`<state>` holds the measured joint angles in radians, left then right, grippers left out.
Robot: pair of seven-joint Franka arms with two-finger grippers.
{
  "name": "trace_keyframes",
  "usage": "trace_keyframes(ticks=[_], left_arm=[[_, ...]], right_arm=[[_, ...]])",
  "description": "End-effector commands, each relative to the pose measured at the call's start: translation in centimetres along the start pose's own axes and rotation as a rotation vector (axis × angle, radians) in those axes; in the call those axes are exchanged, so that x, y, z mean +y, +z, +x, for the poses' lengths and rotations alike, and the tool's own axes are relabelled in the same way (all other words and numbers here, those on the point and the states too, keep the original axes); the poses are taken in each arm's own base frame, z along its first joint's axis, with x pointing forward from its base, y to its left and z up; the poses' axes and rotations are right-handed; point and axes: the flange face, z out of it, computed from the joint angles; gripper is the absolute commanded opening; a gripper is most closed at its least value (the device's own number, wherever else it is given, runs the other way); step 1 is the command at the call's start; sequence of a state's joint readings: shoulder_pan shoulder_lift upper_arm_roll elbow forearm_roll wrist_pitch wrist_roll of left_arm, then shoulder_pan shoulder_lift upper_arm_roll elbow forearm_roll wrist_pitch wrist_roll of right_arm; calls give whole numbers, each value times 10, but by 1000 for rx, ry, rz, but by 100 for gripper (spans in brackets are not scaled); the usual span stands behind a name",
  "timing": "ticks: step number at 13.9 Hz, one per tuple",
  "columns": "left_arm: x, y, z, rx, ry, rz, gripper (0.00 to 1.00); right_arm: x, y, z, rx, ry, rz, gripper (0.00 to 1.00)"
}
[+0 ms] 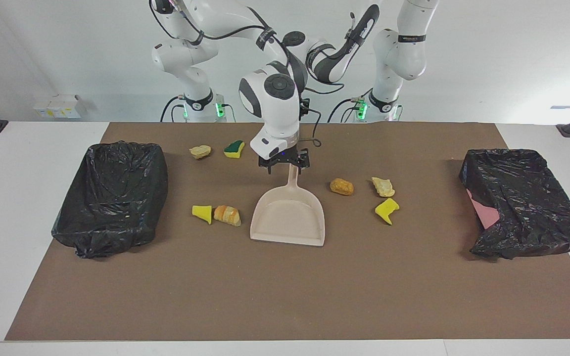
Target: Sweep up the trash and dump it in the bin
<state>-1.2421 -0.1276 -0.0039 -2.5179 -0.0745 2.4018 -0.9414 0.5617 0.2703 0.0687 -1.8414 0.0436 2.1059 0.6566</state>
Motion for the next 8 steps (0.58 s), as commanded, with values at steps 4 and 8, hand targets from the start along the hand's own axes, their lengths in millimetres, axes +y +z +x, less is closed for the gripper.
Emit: trace_keyframes(ticks=[4, 8], left_arm=[[-6, -12, -2, -18, -21, 14, 0], [-18, -19, -2, -35, -41, 33, 0]], right_arm=[[-13, 40, -19, -6, 2, 7, 100], [-14, 41, -21, -11, 1, 3, 76]])
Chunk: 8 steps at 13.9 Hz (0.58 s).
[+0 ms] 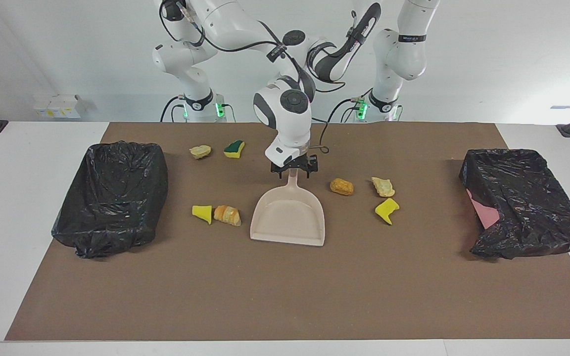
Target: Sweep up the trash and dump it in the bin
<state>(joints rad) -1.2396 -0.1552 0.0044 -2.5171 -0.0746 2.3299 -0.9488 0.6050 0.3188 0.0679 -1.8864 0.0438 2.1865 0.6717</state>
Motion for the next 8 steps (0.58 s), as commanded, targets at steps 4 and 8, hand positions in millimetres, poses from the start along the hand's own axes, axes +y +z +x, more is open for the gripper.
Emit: trace_keyframes(ticks=[4, 8], left_arm=[[-52, -22, 16, -32, -92, 23, 0], [-107, -25, 40, -29, -114, 11, 0]], right_arm=[[4, -5, -3, 4, 26, 11, 26], [5, -6, -1, 19, -12, -5, 6]])
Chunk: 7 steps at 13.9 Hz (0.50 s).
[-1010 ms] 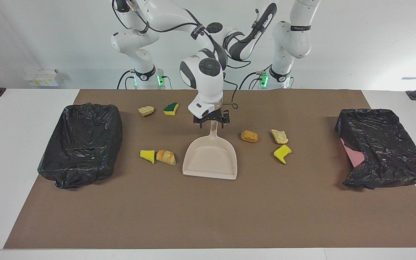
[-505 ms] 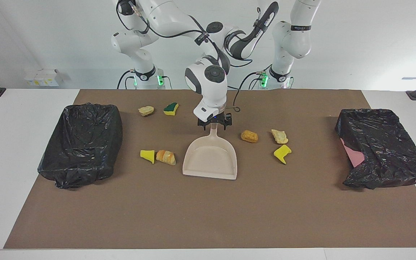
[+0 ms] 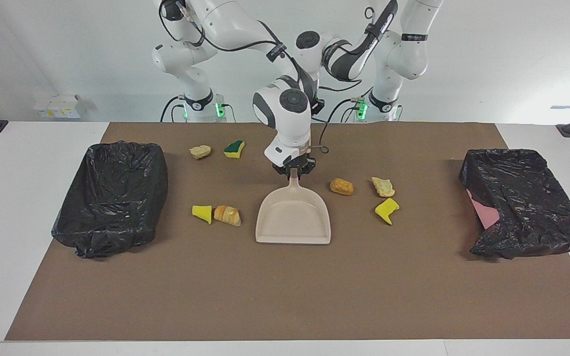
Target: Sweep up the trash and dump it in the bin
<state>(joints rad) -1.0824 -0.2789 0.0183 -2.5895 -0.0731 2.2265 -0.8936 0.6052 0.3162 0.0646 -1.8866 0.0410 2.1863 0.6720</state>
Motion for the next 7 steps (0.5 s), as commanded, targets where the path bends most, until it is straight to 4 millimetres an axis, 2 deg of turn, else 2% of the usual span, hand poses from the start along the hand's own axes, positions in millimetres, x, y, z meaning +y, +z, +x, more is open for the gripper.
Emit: trace_keyframes(ticks=[1, 4, 7], left_arm=[[-50, -12, 21, -1, -15, -12, 0], [-80, -24, 43, -6, -27, -14, 0], [-93, -30, 44, -21, 7, 21, 0]], right_arm=[[5, -5, -1, 30, -39, -22, 4], [16, -20, 11, 66, -149, -60, 0], [55, -46, 33, 26, -305, -75, 0]])
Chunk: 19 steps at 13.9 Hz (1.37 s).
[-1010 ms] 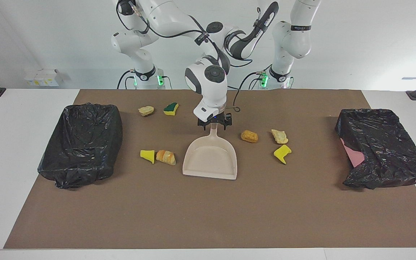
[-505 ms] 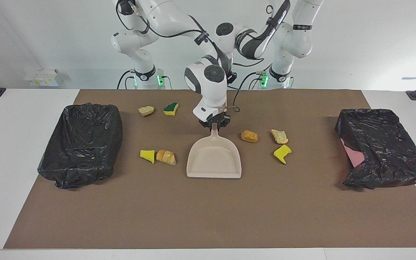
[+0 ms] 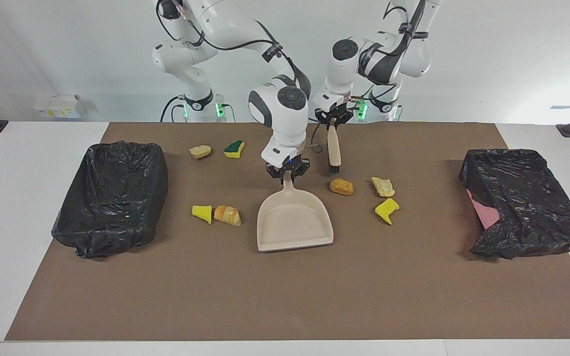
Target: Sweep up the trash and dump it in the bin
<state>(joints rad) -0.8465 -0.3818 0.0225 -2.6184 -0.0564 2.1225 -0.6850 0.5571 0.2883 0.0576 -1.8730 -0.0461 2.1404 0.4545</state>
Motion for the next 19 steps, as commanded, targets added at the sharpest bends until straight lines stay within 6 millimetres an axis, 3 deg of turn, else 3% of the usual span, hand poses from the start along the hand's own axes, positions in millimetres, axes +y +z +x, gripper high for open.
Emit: trace_keyframes(ticks=[1, 3, 5, 8, 11, 15, 19], left_arm=[[-17, -13, -6, 5, 12, 16, 0], [-27, -28, 6, 11, -27, 13, 0], [-42, -31, 30, 12, -84, 22, 0], [-73, -35, 67, 68, -137, 85, 0], [-119, -38, 114, 57, -268, 78, 0], [-185, -16, 139, 0, -202, 74, 0], [-183, 7, 154, -18, -185, 19, 0]], right_arm=[[36, -27, 11, -16, -164, -6, 0], [60, -24, 21, -24, -316, -5, 0], [87, -19, 28, -43, -452, 0, 0], [105, -21, 35, -79, -620, 6, 0], [106, -18, 32, -104, -819, 17, 0], [96, -16, 16, -148, -921, 10, 0], [79, -15, -6, -170, -1064, 12, 0]])
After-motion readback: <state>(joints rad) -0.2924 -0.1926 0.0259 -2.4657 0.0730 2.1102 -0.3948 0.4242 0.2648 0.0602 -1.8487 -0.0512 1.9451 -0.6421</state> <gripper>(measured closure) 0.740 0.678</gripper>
